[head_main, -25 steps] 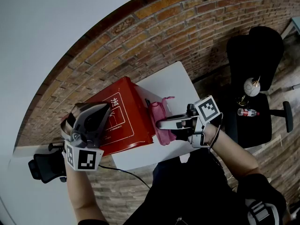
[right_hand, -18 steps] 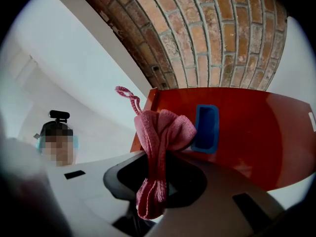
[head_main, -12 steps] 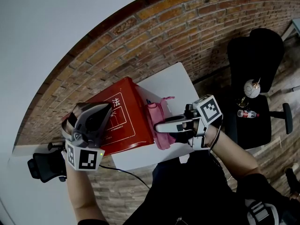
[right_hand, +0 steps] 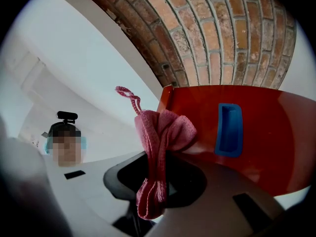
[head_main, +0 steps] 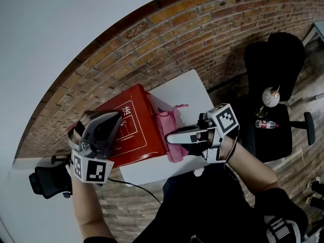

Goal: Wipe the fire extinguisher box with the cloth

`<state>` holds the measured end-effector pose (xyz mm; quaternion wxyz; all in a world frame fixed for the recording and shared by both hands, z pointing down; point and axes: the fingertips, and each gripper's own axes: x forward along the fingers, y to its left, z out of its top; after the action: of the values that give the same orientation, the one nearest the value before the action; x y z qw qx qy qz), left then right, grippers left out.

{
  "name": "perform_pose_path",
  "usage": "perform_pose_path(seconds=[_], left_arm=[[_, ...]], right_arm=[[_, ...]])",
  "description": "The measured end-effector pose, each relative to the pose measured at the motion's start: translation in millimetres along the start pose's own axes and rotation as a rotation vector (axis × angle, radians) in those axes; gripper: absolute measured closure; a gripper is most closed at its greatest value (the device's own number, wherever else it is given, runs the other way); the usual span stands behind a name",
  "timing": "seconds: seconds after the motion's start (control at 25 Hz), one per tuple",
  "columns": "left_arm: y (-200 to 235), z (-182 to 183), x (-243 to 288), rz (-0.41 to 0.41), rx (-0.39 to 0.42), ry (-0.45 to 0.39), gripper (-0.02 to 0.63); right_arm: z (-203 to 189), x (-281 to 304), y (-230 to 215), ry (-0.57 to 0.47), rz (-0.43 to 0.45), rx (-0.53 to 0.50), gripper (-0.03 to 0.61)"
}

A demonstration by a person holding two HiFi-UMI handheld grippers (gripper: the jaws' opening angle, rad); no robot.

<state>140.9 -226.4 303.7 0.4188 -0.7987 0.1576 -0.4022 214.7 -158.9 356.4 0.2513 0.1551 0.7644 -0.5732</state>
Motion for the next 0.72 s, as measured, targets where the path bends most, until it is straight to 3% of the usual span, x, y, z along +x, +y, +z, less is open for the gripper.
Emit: perform_pose_path(seconds=[0.48,0.72], left_arm=[[1,0,2,-0.006,0.002,-0.007,0.583],[0,0,2,-0.01,0.004,-0.009,0.583]], right_arm=[[2,-6,9,-0.105,-0.075,-0.084,0.479],[3,-19,14,-0.219,-0.137,-0.152,0.479]])
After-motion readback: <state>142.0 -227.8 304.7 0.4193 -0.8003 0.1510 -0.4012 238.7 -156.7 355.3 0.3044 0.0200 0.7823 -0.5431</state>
